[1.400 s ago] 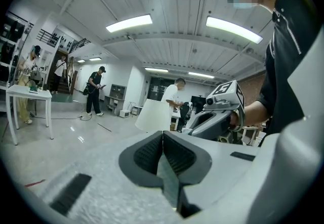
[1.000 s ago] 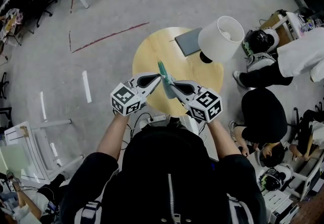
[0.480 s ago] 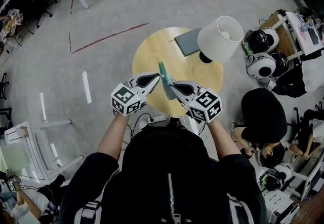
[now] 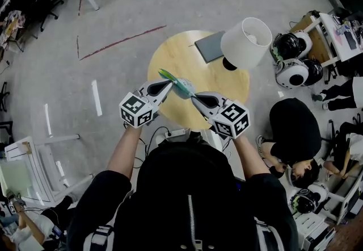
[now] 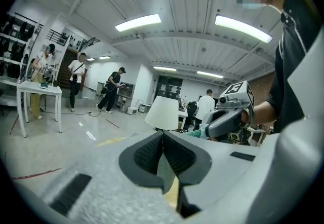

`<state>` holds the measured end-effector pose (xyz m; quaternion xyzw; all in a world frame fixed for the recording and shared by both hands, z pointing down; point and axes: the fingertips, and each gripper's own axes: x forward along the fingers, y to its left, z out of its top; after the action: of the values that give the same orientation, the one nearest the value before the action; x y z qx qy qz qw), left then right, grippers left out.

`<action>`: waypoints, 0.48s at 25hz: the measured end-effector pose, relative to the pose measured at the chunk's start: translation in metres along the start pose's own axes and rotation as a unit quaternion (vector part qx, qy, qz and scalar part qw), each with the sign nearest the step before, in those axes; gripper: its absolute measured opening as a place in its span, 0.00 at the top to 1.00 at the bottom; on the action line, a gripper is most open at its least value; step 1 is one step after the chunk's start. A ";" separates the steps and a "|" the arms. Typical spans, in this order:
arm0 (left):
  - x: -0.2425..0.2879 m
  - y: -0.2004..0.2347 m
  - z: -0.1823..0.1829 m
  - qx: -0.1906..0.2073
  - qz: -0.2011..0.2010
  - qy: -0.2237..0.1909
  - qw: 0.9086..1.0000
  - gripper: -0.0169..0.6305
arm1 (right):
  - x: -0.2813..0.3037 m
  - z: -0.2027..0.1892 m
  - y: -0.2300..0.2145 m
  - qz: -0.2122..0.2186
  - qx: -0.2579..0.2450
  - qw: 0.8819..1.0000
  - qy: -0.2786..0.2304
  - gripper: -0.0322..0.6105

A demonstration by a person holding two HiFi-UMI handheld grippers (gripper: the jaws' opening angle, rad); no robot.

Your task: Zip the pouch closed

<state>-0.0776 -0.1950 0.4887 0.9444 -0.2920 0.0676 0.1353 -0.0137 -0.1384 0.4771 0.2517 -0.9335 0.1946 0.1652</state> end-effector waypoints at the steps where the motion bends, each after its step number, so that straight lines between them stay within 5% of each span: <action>1: 0.000 -0.001 0.000 0.004 -0.002 0.002 1.000 0.96 | 0.000 0.000 -0.001 0.000 0.000 1.000 0.000 0.93; 12: 0.000 0.003 -0.005 0.021 0.004 0.018 1.000 0.96 | 0.001 -0.002 0.003 0.003 -0.002 1.000 0.002 0.93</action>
<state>-0.0793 -0.1958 0.4940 0.9445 -0.2916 0.0910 0.1206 -0.0156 -0.1358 0.4787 0.2477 -0.9344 0.1941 0.1669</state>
